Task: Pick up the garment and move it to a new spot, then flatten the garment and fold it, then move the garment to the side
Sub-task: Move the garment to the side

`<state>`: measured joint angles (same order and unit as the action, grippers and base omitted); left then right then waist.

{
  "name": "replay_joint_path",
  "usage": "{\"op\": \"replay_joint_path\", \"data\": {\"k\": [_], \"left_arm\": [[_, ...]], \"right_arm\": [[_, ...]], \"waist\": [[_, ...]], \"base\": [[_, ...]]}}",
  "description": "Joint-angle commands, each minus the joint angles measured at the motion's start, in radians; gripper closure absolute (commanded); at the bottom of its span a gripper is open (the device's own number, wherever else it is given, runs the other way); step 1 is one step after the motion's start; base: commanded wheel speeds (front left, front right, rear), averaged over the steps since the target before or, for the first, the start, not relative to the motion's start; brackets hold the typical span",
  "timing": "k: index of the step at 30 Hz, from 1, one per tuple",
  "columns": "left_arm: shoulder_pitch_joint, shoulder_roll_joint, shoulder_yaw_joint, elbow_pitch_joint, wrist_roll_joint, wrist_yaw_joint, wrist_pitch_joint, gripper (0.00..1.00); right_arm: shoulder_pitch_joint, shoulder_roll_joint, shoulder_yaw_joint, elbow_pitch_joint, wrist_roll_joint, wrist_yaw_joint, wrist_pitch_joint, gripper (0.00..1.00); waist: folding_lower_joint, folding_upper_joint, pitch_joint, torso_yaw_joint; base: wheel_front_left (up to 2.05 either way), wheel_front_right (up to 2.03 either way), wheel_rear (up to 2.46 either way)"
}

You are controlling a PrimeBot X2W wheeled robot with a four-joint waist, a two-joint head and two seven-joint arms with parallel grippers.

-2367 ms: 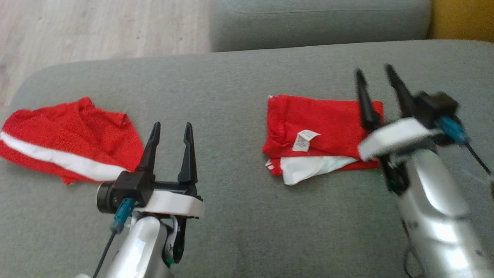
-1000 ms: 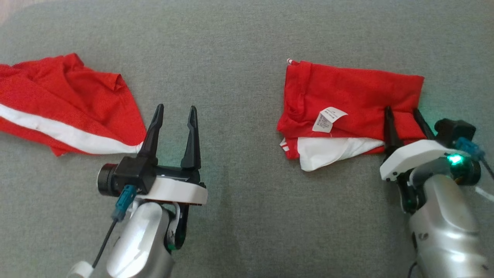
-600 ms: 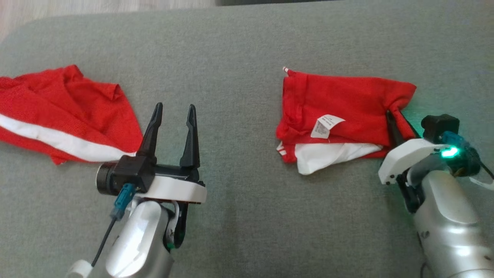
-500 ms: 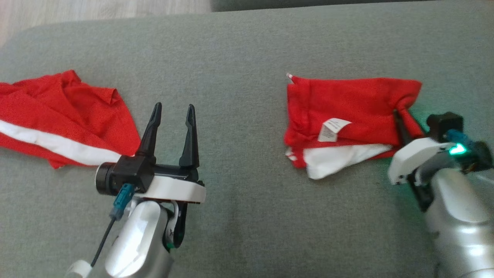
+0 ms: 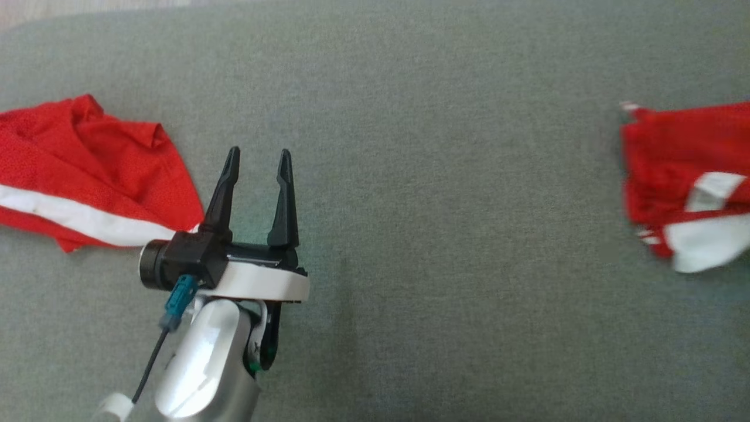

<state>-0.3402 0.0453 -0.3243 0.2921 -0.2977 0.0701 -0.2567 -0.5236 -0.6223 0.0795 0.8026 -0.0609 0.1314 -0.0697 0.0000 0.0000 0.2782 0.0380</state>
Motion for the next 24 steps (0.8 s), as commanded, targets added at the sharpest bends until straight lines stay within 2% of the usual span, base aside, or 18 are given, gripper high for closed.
{"op": "replay_joint_path", "data": {"k": [1, 3, 6, 14, 15, 16, 21, 24], "left_arm": [[-0.038, 0.005, 0.035, -0.035, 0.012, -0.001, -0.005, 0.0], [-0.046, 0.005, 0.035, -0.034, 0.016, -0.001, -0.005, 0.0], [-0.056, 0.005, 0.04, -0.036, 0.019, -0.001, -0.005, 0.0], [-0.072, 0.005, 0.049, -0.038, 0.02, -0.003, -0.005, 0.0], [-0.073, 0.005, 0.049, -0.038, 0.018, -0.003, -0.005, 0.0], [-0.073, 0.005, 0.048, -0.038, 0.014, -0.002, -0.005, 0.0], [-0.062, 0.005, 0.039, -0.034, 0.003, 0.0, -0.005, 0.0], [-0.039, 0.005, 0.041, -0.029, -0.01, 0.002, -0.005, 0.0]], "right_arm": [[-0.005, -0.051, 0.002, -0.014, -0.018, -0.001, -0.002, 1.0], [-0.008, -0.097, -0.02, 0.007, -0.056, -0.001, -0.003, 1.0], [-0.02, -0.117, -0.073, 0.036, -0.089, -0.001, -0.004, 1.0], [-0.032, -0.103, -0.215, 0.092, -0.164, -0.001, -0.022, 1.0], [-0.033, -0.096, -0.232, 0.092, -0.17, -0.001, -0.031, 0.61], [-0.035, -0.089, -0.247, 0.089, -0.178, -0.001, -0.04, 0.0], [-0.046, -0.031, -0.307, 0.053, -0.199, -0.001, -0.092, 0.0], [-0.046, 0.052, -0.315, -0.009, -0.174, -0.001, -0.132, 0.0]], "waist": [[0.0, 0.0, 0.02, 0.008], [0.0, 0.0, 0.039, 0.015], [0.0, 0.0, 0.063, 0.02], [0.0, 0.0, 0.087, 0.024], [0.0, 0.0, 0.086, 0.023], [0.0, 0.0, 0.082, 0.022], [0.0, 0.0, 0.034, 0.01], [0.0, 0.0, -0.034, 0.002]], "base": [[0.0, 0.0, 0.0], [0.0, 0.0, 0.0], [0.0, 0.0, 0.0], [0.0, 0.0, 0.0], [0.0, 0.0, 0.0], [0.0, 0.0, 0.0], [0.0, 0.0, 0.0], [0.0, 0.0, 0.0]]}}
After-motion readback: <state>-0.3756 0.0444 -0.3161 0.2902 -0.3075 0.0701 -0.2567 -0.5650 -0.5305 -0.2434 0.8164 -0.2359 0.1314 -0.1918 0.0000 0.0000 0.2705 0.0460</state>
